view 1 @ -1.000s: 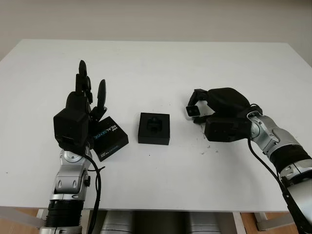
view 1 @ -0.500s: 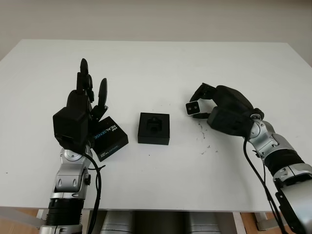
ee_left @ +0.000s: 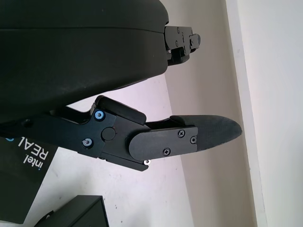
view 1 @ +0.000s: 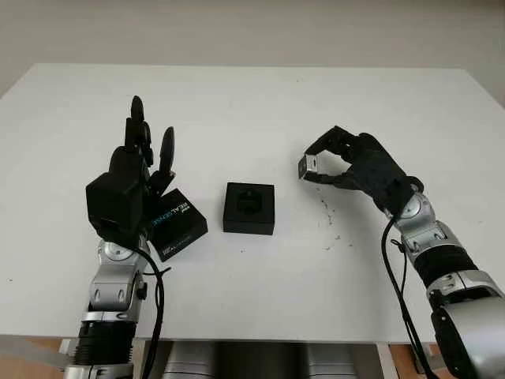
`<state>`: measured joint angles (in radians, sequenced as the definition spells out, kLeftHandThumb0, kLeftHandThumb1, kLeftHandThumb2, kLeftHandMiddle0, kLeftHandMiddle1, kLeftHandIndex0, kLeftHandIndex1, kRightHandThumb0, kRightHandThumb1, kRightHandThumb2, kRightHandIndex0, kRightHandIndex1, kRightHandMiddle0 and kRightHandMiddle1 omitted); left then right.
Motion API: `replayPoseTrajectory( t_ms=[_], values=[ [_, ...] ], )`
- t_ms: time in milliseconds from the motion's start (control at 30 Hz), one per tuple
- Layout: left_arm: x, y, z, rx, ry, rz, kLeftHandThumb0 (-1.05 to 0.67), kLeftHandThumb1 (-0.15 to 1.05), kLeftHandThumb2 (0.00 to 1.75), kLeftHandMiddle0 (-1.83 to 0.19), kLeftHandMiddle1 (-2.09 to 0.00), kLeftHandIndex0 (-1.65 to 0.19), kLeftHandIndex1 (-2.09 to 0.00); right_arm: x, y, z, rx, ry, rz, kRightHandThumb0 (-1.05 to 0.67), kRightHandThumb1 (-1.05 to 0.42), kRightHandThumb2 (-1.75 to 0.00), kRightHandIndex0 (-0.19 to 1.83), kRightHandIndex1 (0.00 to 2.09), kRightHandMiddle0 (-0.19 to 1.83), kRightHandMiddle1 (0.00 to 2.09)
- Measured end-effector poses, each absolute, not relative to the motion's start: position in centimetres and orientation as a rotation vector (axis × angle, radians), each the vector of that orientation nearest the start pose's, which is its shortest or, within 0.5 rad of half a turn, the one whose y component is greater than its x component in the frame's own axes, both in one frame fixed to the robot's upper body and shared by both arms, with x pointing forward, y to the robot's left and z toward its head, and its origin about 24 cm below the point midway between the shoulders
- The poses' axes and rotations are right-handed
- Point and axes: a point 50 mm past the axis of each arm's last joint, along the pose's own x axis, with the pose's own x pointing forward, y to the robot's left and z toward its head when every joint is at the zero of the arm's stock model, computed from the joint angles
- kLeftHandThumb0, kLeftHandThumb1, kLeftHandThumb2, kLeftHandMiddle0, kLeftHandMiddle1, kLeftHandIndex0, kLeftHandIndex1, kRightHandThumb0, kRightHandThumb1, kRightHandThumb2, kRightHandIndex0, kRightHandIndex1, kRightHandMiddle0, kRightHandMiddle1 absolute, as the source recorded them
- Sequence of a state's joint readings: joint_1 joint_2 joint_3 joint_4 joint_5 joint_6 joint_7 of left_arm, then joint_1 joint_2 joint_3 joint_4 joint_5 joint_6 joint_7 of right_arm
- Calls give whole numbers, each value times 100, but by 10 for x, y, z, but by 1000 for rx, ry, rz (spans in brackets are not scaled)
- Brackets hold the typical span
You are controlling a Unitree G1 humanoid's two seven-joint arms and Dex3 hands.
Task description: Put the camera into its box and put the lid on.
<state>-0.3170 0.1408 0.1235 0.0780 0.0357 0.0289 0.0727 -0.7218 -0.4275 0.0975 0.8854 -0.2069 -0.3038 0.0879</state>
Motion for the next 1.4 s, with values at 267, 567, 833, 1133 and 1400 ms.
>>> replayPoseTrajectory(
  t_ms=[267,567,833,1133,1400],
  values=[
    [309,189,113,145,-215,141,-75,105,52,8,-6,9,-6,366,-196,113,-494,-164,154,-39,-90,-6,34,3,34,160],
    [309,190,113,150,-214,142,-75,105,52,7,-6,9,-6,353,-175,118,-334,-178,217,-41,-92,-6,31,2,31,167],
    [309,190,114,154,-215,143,-75,105,53,8,-5,9,-6,346,-152,115,-210,-183,299,-42,-90,-5,32,4,33,172],
    [309,190,115,160,-214,149,-75,105,53,8,-5,9,-6,344,-133,102,-226,-111,348,-42,-89,-5,33,4,33,169],
    [309,191,116,164,-221,153,-75,105,54,8,-5,10,-5,343,-123,88,-243,-53,362,-40,-88,-5,30,3,35,167]
  ],
)
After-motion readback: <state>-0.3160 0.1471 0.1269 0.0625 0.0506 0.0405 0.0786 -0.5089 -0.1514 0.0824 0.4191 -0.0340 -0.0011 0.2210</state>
